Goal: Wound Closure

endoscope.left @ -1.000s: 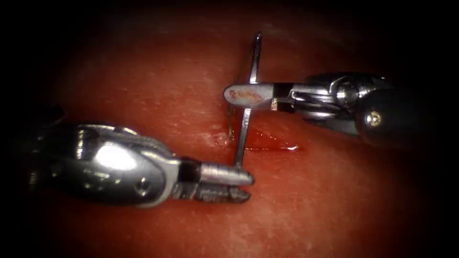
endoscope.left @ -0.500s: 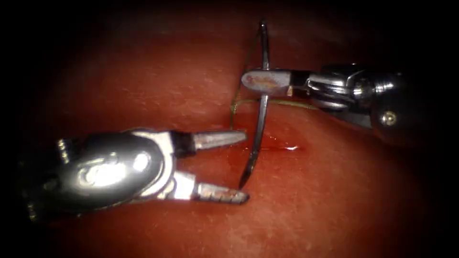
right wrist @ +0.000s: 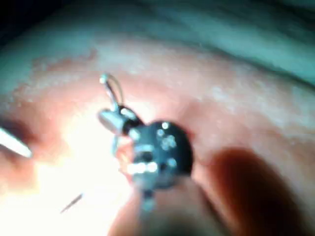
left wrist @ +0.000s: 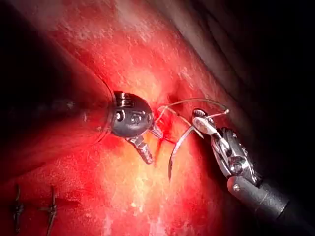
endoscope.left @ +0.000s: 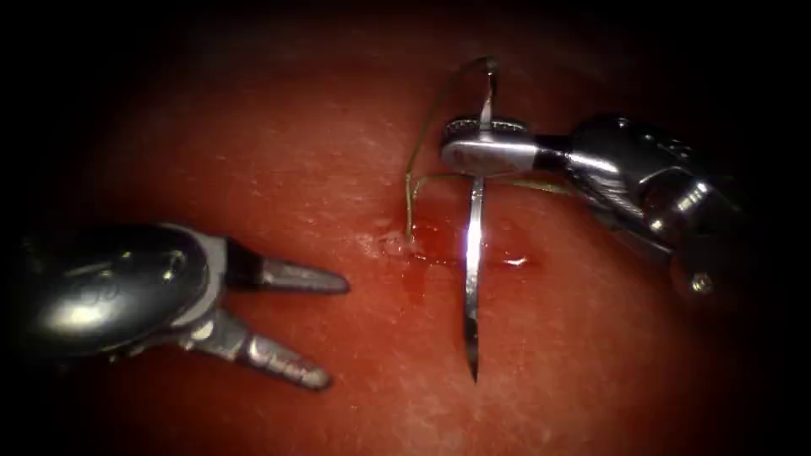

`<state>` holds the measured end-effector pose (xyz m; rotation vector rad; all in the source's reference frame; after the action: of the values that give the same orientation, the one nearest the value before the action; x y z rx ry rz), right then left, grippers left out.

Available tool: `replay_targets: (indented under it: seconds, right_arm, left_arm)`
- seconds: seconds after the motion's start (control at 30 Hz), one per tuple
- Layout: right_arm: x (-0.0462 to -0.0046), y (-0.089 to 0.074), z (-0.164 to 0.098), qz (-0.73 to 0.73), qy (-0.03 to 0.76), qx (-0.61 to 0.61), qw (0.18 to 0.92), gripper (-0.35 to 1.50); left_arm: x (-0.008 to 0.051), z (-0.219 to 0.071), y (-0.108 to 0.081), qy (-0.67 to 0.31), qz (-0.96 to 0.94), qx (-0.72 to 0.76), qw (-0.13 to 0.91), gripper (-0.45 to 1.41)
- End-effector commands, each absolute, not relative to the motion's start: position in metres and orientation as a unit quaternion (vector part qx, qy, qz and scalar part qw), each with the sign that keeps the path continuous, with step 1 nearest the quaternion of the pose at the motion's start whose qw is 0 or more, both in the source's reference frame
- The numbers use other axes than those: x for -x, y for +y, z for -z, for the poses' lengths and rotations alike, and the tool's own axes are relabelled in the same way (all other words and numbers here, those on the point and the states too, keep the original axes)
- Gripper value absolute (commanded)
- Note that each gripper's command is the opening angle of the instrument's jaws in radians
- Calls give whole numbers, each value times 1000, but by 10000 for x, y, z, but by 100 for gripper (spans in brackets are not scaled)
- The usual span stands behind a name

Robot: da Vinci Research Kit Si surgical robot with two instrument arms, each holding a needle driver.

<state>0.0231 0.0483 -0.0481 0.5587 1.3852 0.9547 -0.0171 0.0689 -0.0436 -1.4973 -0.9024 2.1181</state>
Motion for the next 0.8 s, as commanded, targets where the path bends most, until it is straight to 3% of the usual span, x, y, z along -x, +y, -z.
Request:
replay_targets:
  seconds: [0.03,0.07,0.1,0.8]
  right_arm:
    - [-236,482,475,-404,614,-233,637,-35]
    - [-235,484,478,-381,628,-212,644,-35]
    - [-235,484,480,-372,634,-210,644,-35]
    - [-238,499,486,-346,650,-148,661,-35]
  left_arm:
    - [177,424,689,-321,-758,532,197,14]
    - [179,413,694,-313,-765,526,201,-26]
    - [179,409,694,-310,-768,524,201,-35]
    - [234,323,711,-294,-813,437,247,-35]
